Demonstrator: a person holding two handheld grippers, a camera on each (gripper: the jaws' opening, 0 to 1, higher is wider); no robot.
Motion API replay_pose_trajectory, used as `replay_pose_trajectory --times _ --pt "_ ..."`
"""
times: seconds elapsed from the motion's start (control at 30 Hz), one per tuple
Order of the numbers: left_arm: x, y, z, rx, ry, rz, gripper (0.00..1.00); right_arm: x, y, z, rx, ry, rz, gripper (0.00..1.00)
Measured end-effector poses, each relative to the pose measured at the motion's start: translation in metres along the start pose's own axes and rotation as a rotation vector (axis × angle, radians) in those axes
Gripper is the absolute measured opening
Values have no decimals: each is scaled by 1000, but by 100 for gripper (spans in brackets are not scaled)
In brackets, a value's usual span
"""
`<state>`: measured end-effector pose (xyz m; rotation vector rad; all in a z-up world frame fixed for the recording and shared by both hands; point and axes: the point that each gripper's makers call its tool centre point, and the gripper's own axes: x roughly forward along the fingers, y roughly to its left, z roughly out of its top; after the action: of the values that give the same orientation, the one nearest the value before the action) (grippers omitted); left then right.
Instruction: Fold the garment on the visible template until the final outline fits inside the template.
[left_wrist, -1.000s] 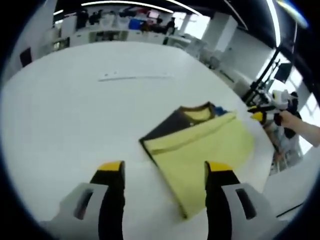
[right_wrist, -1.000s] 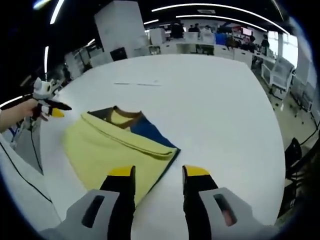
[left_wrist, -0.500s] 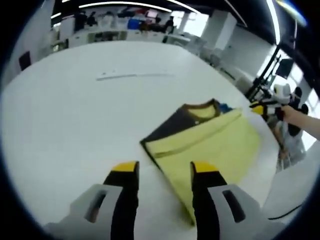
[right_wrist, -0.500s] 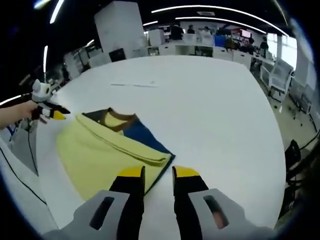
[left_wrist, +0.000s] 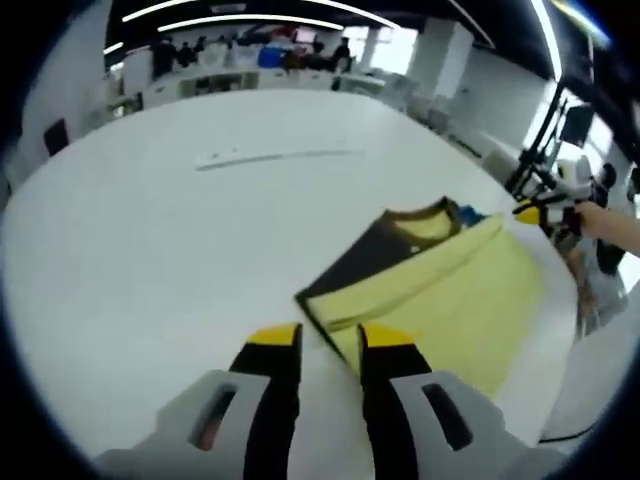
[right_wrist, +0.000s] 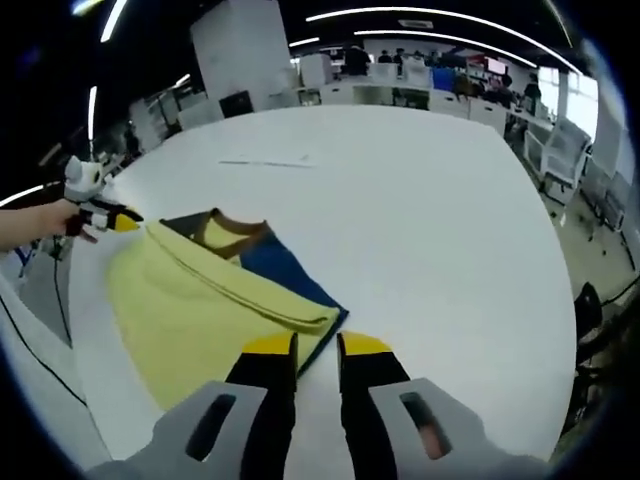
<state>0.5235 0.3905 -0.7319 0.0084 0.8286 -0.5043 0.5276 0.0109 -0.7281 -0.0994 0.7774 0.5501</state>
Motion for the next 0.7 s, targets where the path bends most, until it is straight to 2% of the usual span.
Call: replay_pose_trajectory --times 0.3,0.7 --pt "7 4 0 -19 8 -3 16 10 -2 2 1 6 1 12" --pt "11 1 -2 -25 23 -23 9 20 -3 5 -6 16 14 7"
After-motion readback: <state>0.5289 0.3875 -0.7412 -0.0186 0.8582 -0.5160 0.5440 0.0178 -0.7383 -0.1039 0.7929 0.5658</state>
